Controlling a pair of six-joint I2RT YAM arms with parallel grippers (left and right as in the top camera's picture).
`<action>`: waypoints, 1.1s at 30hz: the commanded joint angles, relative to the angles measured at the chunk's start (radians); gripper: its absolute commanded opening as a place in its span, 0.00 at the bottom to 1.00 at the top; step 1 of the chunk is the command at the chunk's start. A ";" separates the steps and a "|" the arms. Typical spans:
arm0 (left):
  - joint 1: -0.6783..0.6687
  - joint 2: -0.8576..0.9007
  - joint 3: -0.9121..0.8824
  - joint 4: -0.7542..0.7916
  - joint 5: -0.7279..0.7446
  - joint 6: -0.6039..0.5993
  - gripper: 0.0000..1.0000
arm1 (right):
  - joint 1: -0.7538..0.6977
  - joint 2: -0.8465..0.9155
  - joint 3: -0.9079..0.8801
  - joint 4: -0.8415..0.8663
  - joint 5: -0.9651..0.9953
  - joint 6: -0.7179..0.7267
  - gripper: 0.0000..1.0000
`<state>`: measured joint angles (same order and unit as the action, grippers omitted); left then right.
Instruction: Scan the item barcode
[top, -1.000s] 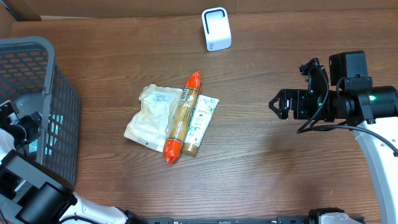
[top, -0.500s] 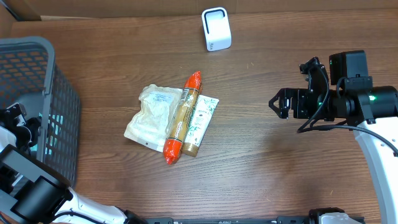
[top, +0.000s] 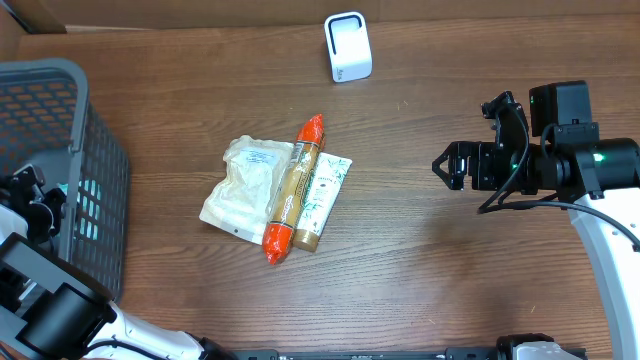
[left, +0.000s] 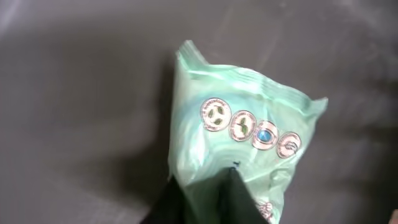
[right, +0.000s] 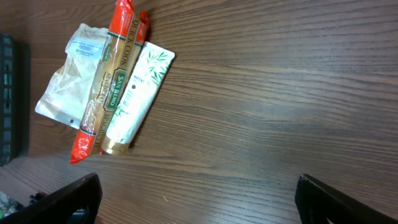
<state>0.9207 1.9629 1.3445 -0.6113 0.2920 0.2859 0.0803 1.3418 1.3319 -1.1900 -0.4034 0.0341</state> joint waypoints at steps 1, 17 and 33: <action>-0.011 0.075 -0.043 -0.017 -0.013 -0.041 0.04 | 0.005 -0.004 -0.002 0.006 -0.002 0.004 1.00; -0.011 -0.028 0.458 -0.460 0.220 -0.212 0.04 | 0.005 -0.004 -0.002 0.005 -0.002 0.004 1.00; -0.039 -0.195 0.698 -0.607 0.062 -0.241 1.00 | 0.005 -0.004 -0.002 -0.013 -0.001 0.003 1.00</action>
<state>0.8810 1.7432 2.0613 -1.2118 0.4778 0.0780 0.0803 1.3418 1.3319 -1.2022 -0.4034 0.0341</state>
